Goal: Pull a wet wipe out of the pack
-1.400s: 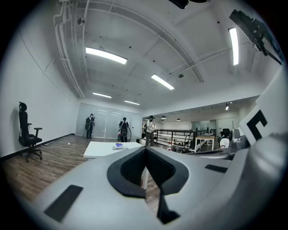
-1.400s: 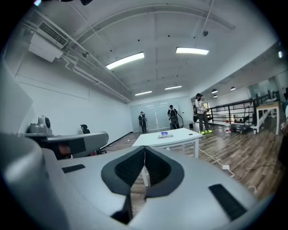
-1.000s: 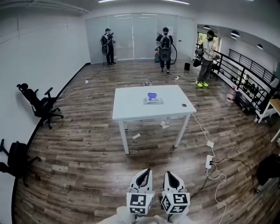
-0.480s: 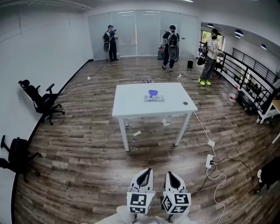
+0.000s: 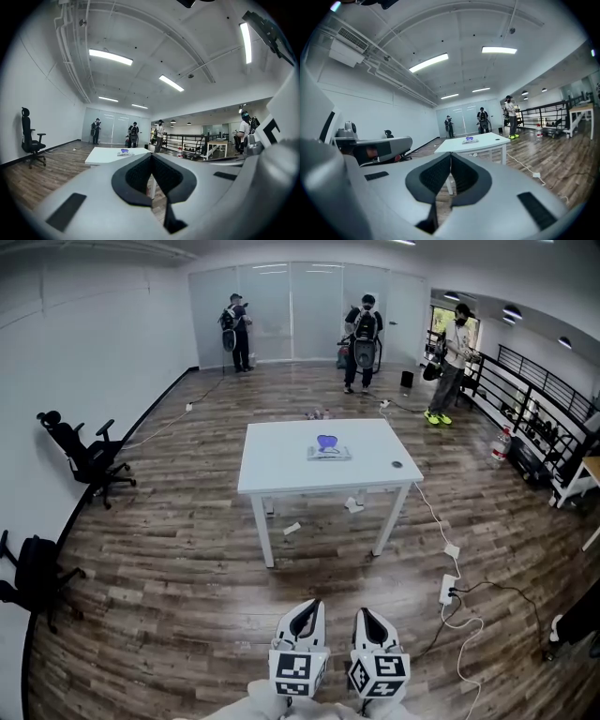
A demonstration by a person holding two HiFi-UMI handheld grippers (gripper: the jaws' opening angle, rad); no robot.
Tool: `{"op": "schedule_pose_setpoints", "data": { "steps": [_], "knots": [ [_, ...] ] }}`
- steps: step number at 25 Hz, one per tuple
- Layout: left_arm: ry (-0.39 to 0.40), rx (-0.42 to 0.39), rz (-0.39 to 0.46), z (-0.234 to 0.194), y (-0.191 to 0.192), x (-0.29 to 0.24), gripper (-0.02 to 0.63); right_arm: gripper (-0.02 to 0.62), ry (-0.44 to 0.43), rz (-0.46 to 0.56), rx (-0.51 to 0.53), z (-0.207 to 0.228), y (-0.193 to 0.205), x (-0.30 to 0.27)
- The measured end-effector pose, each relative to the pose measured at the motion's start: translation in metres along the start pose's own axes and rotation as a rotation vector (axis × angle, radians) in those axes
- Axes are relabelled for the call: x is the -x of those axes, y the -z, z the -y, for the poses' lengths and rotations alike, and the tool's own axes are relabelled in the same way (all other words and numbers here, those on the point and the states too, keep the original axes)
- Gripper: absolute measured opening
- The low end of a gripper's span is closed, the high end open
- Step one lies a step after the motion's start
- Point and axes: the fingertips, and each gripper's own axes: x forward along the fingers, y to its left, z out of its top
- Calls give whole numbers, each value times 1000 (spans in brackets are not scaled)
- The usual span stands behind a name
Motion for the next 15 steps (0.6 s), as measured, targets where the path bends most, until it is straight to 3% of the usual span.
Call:
{"op": "schedule_pose_setpoints", "data": {
  "steps": [15],
  "knots": [
    [31, 8, 9, -20, 1, -57, 0, 9, 31, 9, -6, 20, -13, -51]
  ]
}}
